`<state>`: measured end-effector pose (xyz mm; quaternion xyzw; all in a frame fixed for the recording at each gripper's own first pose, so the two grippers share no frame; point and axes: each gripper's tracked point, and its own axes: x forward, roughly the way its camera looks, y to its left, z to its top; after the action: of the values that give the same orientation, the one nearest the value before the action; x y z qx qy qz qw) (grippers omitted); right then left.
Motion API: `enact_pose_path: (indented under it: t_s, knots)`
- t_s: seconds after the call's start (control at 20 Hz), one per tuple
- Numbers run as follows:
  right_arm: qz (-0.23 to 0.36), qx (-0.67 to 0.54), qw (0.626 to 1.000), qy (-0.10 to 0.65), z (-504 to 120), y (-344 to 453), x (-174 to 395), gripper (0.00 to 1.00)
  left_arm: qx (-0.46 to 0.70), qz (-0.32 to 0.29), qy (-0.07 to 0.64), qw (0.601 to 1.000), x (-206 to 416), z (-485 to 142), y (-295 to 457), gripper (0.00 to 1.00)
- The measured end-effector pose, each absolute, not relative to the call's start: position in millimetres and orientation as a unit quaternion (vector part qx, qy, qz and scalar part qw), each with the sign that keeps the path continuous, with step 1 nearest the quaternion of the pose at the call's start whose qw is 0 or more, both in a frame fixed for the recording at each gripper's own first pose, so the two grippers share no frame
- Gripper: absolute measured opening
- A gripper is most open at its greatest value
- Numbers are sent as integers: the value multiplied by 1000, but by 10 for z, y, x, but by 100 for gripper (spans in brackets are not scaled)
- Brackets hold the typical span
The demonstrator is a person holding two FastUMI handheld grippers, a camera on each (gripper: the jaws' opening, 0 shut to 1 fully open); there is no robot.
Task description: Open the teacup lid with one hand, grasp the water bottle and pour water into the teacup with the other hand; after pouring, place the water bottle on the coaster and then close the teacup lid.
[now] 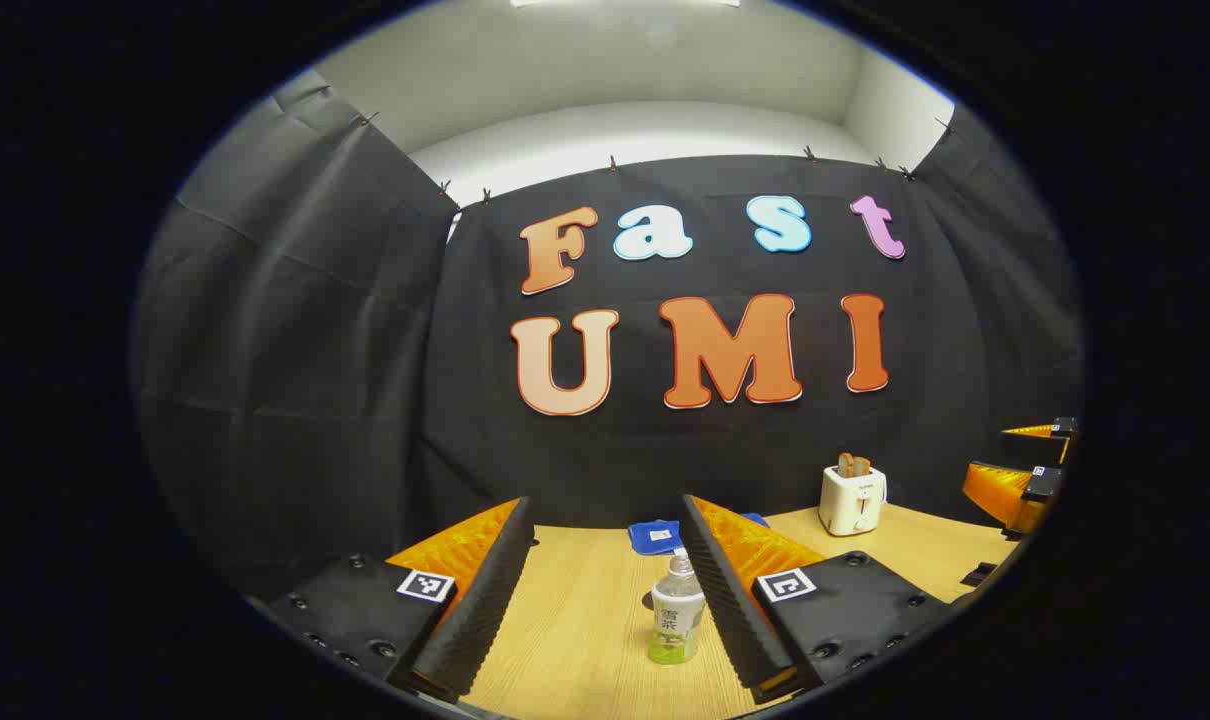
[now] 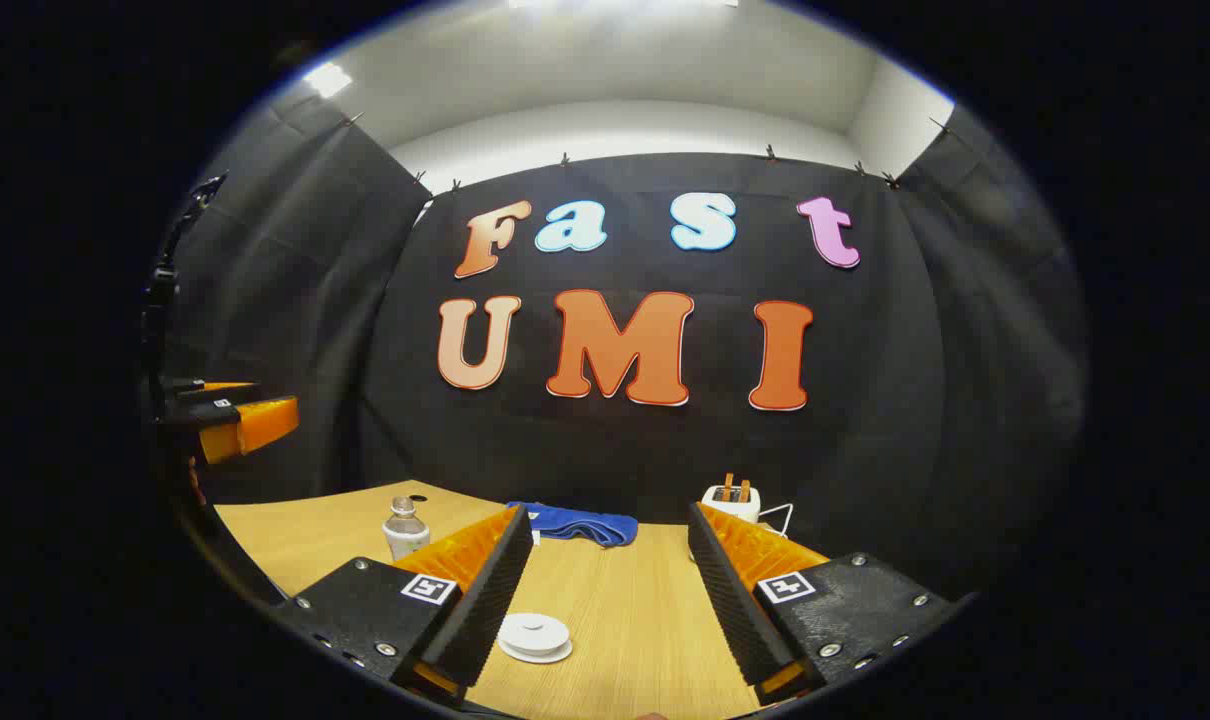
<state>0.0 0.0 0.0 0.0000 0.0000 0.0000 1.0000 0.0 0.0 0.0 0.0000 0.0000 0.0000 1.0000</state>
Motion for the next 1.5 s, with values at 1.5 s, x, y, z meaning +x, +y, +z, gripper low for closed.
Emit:
enact_pose_path:
  t_s: [1.5]
  knots:
    - [59,10,997,46,-694,543,312,94,-25,-71,13,997,94,-492,-325,94]
